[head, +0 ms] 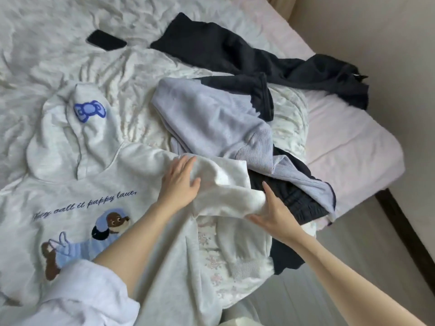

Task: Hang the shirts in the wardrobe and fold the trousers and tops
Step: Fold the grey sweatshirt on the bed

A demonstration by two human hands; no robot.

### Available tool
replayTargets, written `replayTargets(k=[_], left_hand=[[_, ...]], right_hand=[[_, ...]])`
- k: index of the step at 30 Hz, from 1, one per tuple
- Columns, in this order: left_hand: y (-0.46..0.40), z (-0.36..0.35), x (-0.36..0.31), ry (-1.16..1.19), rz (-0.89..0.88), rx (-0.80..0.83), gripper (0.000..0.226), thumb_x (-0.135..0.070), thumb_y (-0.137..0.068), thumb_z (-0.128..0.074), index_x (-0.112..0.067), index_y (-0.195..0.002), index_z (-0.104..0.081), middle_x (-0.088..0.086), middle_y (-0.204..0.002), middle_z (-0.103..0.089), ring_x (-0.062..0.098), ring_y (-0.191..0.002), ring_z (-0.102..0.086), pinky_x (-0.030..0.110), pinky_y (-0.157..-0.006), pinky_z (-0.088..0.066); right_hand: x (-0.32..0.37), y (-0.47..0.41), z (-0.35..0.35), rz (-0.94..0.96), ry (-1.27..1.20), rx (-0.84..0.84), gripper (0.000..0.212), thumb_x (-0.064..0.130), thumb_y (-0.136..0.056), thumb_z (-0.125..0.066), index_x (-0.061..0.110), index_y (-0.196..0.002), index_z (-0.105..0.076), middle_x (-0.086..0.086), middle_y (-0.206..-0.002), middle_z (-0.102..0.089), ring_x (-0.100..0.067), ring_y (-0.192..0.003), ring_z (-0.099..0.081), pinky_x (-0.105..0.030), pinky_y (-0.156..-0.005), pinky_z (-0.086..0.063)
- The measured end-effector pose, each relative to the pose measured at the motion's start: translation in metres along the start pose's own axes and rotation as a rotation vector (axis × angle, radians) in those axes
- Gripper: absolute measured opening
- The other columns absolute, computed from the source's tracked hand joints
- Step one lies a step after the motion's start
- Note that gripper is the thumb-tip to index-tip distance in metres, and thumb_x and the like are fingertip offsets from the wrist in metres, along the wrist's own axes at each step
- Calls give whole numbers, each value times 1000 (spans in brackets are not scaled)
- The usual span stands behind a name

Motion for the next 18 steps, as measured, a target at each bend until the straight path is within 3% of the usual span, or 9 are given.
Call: replayTargets(k=[3, 5, 6, 8, 9, 11, 13, 16, 18], left_hand=[[-31, -8, -15, -128, 8, 277, 79, -23, -82, -55, -33, -147, -13, -7, -157, -7, 21, -144, 4, 48, -114, -3], [-48, -8, -22, -125, 103, 441, 77, -31, -76, -57, -37, -145, -21, -9, -155, -18, 18, -144, -2, 49, -112, -2], [-56, -5, -28, -107, 138, 486, 72, -39, -71, -57, -36, -139, -34, -7, -149, -32, 18, -141, -14, 46, -110, -7], [-64, 4, -29, -7, 173, 526, 51, -50, -61, -54, -29, -106, -61, -3, -115, -60, 19, -119, -46, 37, -95, -26], [-64, 8, -28, 66, 159, 547, 39, -52, -61, -56, -24, -86, -65, -1, -94, -63, 19, -101, -55, 33, -84, -32], [-68, 24, -40, 215, 94, 551, 30, -44, -64, -65, -14, -67, -63, 0, -73, -58, 16, -77, -53, 28, -70, -34], [-71, 41, -46, 355, 100, 482, 21, -31, -57, -61, -11, -64, -61, -2, -66, -57, 11, -69, -52, 25, -66, -36], [-74, 59, -59, 500, 133, 436, 14, -19, -50, -51, -18, -59, -61, -13, -49, -53, 1, -48, -48, 15, -51, -35], [-74, 58, -66, 501, 154, 453, 19, -21, -50, -48, -15, -65, -58, -9, -56, -53, 7, -57, -48, 20, -55, -33]], right_hand=[[0, -5, 4, -19, 167, -1, 53, 25, -78, -55, 17, -129, -45, -3, -119, -55, -25, -114, -51, -36, -87, -43], [20, -9, 33, 60, 64, -127, 39, 12, -73, -49, 20, -109, -61, 1, -99, -59, -25, -99, -57, -35, -75, -44], [33, -8, 57, 116, 38, -239, 41, 4, -71, -48, 21, -104, -65, 3, -92, -57, -23, -92, -58, -34, -70, -43], [66, -1, 105, 296, 88, -520, 47, -3, -65, -44, 19, -97, -70, 3, -83, -54, -22, -76, -57, -27, -59, -38], [84, 4, 124, 412, 155, -642, 47, -4, -61, -42, 16, -92, -72, -1, -79, -54, -22, -70, -55, -25, -56, -36], [115, 20, 164, 621, 328, -840, 42, -7, -57, -44, 9, -84, -73, -7, -73, -55, -21, -68, -52, -24, -59, -34], [127, 30, 188, 729, 460, -983, 37, -11, -54, -55, 6, -81, -72, -9, -72, -55, -22, -69, -50, -27, -65, -34], [105, 45, 209, 687, 500, -1168, 41, -8, -64, -49, 13, -95, -67, -3, -84, -49, -20, -75, -43, -32, -72, -30], [70, 42, 212, 444, 399, -1199, 49, -8, -64, -40, 12, -102, -65, -6, -93, -49, -24, -84, -43, -37, -75, -30]])
Point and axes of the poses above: each hand's wrist, its own y-axis away from the middle knuckle, its own z-axis out of the back of the hand, x = y × z, the point moved 6 cm from there along -y, towards the middle knuckle
